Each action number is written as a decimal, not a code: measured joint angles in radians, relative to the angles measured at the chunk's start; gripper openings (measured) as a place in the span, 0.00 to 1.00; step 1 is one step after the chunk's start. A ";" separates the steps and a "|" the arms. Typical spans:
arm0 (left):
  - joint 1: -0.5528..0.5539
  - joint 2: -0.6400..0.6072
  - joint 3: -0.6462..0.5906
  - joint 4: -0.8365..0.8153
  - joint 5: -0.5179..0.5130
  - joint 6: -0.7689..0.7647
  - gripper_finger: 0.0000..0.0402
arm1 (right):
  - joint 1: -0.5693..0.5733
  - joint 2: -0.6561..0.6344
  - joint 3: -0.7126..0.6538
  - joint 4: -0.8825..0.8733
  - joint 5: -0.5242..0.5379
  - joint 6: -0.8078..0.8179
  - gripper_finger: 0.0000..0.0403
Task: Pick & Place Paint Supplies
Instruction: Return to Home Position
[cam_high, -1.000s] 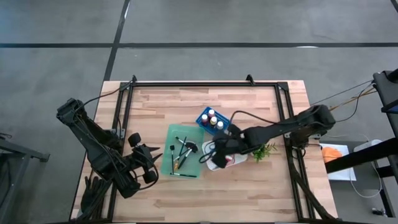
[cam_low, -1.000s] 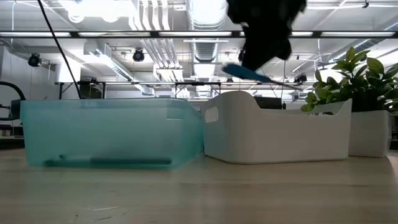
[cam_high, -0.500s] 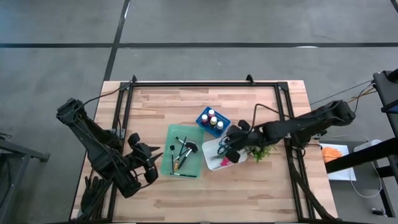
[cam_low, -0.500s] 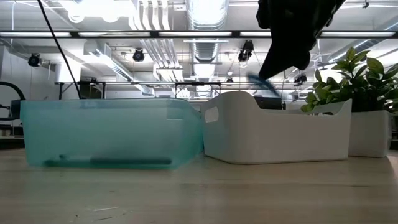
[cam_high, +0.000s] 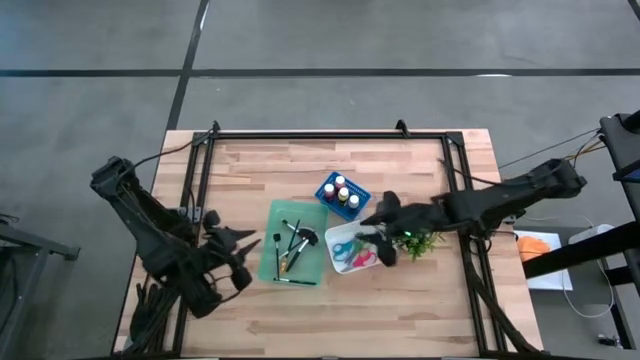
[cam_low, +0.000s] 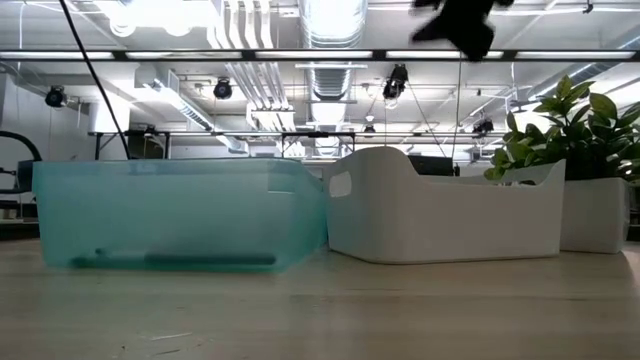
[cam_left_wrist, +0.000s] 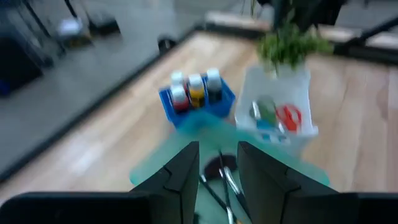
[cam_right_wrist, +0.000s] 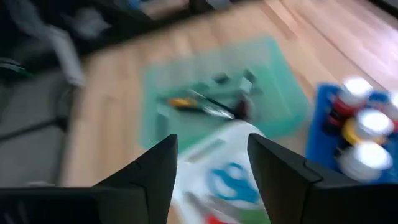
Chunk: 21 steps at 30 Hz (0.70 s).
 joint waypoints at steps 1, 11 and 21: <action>-0.018 -0.010 0.000 -0.021 -0.042 -0.014 0.29 | 0.022 -0.029 0.000 0.019 0.003 0.000 0.48; -0.113 -0.272 -0.275 0.150 -0.112 -0.115 0.29 | 0.229 -0.252 -0.033 0.025 0.295 0.109 0.48; 0.268 -0.444 -0.743 1.367 0.512 0.862 0.03 | 0.394 -0.338 -0.116 0.034 0.615 0.260 0.48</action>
